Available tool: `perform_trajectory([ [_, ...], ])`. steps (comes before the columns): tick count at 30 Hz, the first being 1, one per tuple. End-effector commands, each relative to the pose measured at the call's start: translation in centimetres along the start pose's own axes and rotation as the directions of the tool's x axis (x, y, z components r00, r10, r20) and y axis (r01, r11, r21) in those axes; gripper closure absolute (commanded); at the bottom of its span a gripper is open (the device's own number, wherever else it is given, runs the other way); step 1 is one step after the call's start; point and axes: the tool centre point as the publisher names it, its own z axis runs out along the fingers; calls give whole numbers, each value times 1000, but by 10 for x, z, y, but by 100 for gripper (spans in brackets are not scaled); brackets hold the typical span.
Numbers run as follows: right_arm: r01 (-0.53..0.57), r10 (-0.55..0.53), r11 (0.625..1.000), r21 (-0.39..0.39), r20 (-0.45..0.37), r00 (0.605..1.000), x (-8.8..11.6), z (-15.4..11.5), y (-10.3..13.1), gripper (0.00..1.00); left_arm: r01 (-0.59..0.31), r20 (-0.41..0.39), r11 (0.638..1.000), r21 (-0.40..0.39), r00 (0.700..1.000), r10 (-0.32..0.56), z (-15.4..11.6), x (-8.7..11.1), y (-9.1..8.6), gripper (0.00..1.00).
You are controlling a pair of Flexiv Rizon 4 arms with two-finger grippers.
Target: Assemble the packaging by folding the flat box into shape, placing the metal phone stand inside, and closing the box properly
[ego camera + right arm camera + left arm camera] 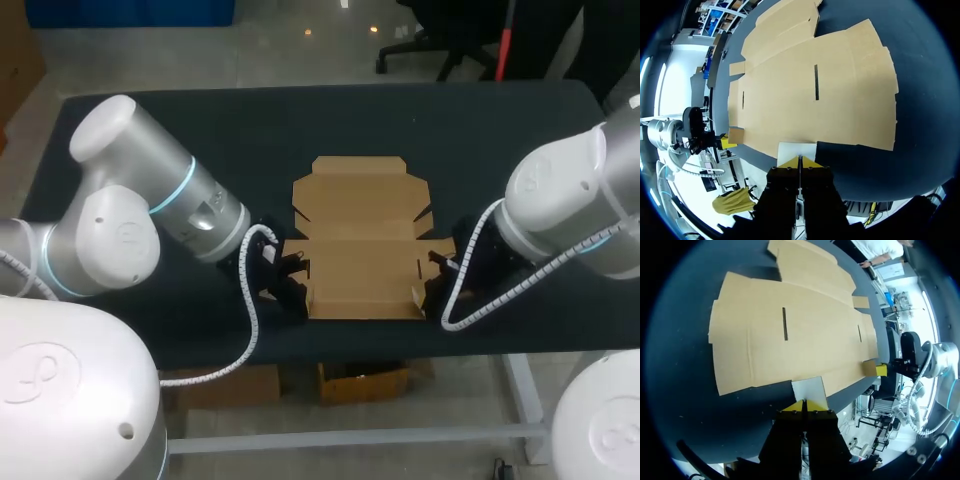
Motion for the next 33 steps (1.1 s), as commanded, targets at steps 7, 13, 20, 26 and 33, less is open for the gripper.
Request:
perform_trajectory([
  [7,-11,11,1000,2,35,999,5,3,-4,100,-9,22,1000,-13,1000,9,4,8,-5,100],
  [13,-17,17,1000,0,54,998,7,4,-6,100,-16,27,1000,-21,999,17,8,10,-6,100],
  [20,-29,28,1000,9,75,997,8,9,-7,100,-20,32,999,-32,999,21,11,12,-8,100],
  [26,-42,40,999,11,90,995,6,15,-8,100,-29,35,999,-39,999,30,15,14,-10,100],
  [33,-55,53,998,22,94,994,2,20,-9,100,-26,36,998,-52,999,28,22,12,-11,100],
])
